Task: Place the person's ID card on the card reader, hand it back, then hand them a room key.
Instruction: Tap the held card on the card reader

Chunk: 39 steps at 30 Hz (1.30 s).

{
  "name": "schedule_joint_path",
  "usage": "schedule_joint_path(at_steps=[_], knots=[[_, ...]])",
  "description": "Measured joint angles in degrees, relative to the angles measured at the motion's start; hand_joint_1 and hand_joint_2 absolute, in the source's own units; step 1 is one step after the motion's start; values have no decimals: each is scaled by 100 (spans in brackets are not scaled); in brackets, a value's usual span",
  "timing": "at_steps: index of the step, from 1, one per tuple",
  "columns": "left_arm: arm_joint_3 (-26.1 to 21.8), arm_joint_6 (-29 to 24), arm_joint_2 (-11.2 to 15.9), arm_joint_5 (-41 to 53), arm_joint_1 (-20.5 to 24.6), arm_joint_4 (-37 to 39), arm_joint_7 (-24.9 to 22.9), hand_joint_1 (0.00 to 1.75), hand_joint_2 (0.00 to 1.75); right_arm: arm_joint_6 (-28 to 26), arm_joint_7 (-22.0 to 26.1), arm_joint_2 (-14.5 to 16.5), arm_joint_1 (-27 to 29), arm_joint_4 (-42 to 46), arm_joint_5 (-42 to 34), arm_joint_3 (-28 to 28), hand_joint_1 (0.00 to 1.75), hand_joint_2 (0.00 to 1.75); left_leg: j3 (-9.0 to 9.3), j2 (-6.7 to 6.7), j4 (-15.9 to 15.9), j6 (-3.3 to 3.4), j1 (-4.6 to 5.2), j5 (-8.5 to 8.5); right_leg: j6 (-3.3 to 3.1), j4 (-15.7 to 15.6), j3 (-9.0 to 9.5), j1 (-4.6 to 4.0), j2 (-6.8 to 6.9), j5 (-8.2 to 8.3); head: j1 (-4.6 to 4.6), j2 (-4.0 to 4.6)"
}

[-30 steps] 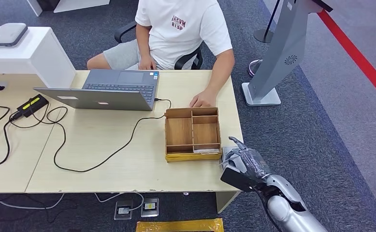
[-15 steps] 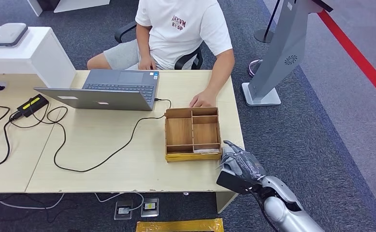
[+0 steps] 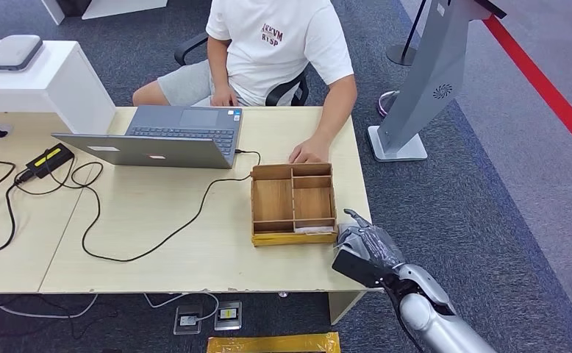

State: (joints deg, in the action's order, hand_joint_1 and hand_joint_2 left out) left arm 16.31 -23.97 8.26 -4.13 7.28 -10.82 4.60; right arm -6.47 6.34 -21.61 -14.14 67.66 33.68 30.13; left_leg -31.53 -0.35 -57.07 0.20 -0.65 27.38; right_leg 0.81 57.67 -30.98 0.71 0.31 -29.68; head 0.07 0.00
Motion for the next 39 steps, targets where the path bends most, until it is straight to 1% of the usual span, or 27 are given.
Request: schedule_joint_path(at_steps=[7,19,31,39], knots=[[0,-2,0,3,0,0,-1,0,175,-163,24,2,-97,-257,-275,-103,175,175,0,0,0,0,0,0,0,0,0,0,-1,0,0,0],[0,12,0,39,1,0,2,0,175,-328,67,8,-126,-381,-568,-384,175,175,0,0,0,0,0,0,0,0,0,0,-1,1,-1,0],[0,-9,-2,37,2,0,2,0,175,-291,95,-83,-196,-392,-573,-741,175,175,0,0,-1,0,0,0,0,0,-1,0,-2,1,-1,0],[0,-28,-11,35,3,0,2,0,175,-261,217,-79,-197,-499,-461,-775,175,175,0,0,-1,0,0,0,0,0,-1,0,-1,1,0,0]])
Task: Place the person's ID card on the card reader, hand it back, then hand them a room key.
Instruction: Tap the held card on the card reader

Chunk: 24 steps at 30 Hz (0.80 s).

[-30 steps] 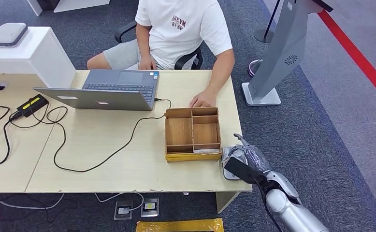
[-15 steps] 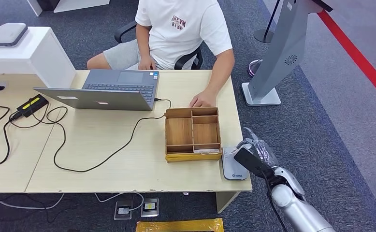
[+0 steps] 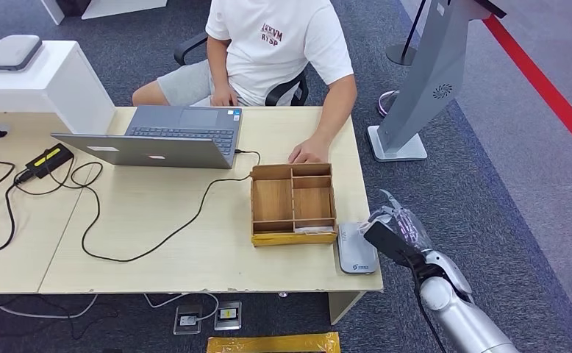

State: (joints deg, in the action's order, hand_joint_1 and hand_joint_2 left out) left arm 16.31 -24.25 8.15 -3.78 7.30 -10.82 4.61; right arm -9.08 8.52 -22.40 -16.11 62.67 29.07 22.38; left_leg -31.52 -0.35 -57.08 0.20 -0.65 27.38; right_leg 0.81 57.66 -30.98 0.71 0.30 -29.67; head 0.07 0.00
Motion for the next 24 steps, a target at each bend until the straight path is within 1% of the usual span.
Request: schedule_joint_path(at_steps=[14,20,24], knots=[[0,-38,-28,1,0,0,0,0,175,62,84,13,-42,-165,123,5,175,175,-1,1,0,0,0,0,0,1,1,0,-1,1,-1,0],[0,-31,-36,65,4,0,14,0,175,33,85,26,-474,-128,105,-59,175,175,2,15,0,0,1,-1,3,1,1,1,-9,7,0,0],[0,-8,-37,158,7,0,102,0,175,-8,116,0,-959,-43,196,-208,175,175,4,17,-1,1,2,-2,3,1,0,2,-15,12,0,0]])
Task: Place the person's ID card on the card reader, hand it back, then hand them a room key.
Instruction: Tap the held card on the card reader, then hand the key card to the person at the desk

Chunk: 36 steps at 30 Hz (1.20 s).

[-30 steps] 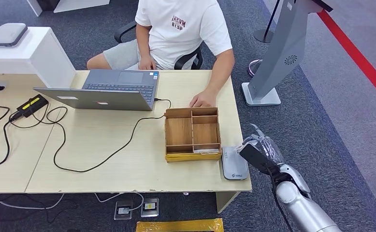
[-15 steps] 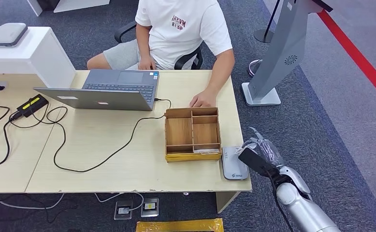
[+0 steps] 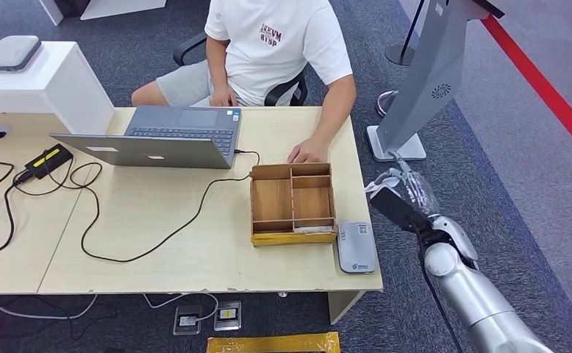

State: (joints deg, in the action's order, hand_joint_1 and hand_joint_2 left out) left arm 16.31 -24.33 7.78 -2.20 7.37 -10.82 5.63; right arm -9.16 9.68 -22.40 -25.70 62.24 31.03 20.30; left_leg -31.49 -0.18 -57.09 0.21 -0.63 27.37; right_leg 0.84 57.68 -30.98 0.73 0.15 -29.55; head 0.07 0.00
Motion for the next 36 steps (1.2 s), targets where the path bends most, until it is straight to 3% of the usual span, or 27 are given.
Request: schedule_joint_path(at_steps=[11,24,36], knots=[[44,176,27,229,3,0,157,0,175,25,148,-207,-1380,136,328,-233,175,175,0,0,-2,0,0,0,0,0,0,0,1,2,-1,0],[150,227,55,323,3,0,172,0,175,53,287,-189,-1699,96,545,-208,175,175,-8,-1,-1,0,0,0,-1,2,-1,0,2,2,0,0],[310,275,81,440,58,0,266,0,175,-245,761,741,-3166,-2020,1457,207,175,175,-13,-5,0,-10,-5,-11,-3,11,-8,-5,8,3,0,0]])
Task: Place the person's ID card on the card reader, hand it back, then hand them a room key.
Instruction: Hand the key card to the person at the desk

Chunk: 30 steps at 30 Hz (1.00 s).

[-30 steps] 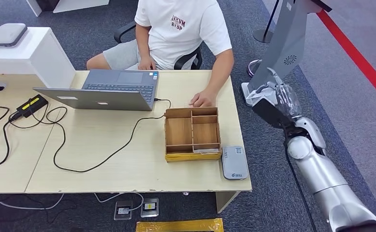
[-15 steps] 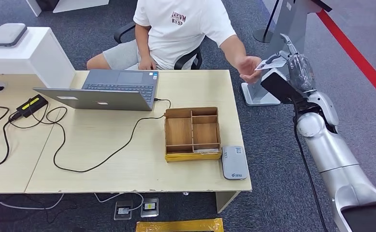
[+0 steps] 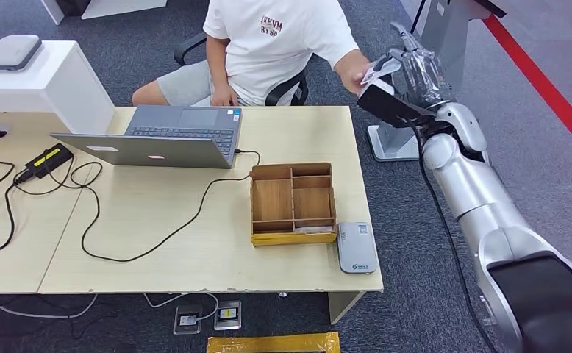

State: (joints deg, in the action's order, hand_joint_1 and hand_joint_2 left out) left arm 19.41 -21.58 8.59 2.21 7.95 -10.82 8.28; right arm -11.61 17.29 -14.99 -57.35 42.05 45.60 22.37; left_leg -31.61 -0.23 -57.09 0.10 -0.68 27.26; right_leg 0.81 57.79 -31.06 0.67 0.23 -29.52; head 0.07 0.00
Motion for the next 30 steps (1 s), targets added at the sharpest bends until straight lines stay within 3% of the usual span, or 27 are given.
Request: schedule_joint_path(at_steps=[7,14,15,18,23,30], knots=[[23,-26,8,-35,-2,0,-1,0,175,-21,-14,387,-221,-822,209,243,175,175,0,-2,0,0,0,0,0,-1,-1,1,2,0,1,0],[73,-25,20,-21,-10,0,-1,0,175,-45,-57,481,-251,-1233,226,369,175,175,0,-4,-2,0,2,0,0,-1,-1,2,4,0,1,0],[78,-23,20,-16,-10,0,-1,0,175,-46,-59,482,-251,-1272,226,374,152,175,0,-4,-2,0,2,0,0,-1,-1,2,3,0,1,0],[103,-16,22,3,-12,0,0,0,175,-50,-60,483,-253,-1357,221,394,55,175,0,-3,-2,0,2,0,0,-1,-2,2,2,0,0,0],[119,-40,22,2,-14,0,0,0,175,-112,-91,483,-253,-1470,230,445,0,175,0,-1,-2,0,1,0,0,-1,-3,2,1,0,0,0],[120,-59,19,-45,-14,0,-1,0,175,-238,-103,504,-255,-1573,247,458,0,175,0,-2,-2,0,1,0,0,-1,-2,2,1,0,0,0]])
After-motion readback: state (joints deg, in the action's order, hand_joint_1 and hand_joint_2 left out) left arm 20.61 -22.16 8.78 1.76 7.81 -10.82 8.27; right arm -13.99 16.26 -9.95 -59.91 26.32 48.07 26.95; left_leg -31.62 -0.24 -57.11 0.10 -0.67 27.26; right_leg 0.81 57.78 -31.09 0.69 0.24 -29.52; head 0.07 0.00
